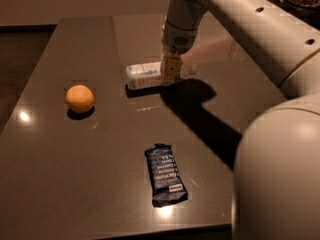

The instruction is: Move blue plastic bottle near rxbar blueberry

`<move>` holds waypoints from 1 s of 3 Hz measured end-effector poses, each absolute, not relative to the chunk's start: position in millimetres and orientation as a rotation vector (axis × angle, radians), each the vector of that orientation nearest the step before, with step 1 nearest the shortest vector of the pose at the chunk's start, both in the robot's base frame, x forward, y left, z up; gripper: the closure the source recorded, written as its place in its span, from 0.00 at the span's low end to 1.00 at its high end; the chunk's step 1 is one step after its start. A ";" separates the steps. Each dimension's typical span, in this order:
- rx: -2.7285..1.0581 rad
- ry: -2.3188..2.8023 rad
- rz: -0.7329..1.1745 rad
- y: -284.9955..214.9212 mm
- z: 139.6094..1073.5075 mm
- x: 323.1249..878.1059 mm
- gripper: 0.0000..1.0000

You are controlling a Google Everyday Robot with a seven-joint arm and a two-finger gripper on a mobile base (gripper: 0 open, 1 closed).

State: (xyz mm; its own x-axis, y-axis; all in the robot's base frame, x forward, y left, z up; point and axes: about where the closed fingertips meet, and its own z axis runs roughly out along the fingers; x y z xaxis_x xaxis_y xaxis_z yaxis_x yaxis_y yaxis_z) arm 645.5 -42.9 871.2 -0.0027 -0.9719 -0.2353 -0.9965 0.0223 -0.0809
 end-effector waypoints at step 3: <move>-2.019 2.079 0.226 -42.8 900.9 539.8 1.00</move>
Offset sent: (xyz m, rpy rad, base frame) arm -0.1269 -0.0058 0.0388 0.0258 0.0426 -0.0079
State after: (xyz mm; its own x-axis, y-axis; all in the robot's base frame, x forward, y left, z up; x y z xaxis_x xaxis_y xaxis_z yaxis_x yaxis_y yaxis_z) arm 539.8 -42.8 900.9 -0.0209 -0.9619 -0.2727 -0.9980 0.0364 -0.0521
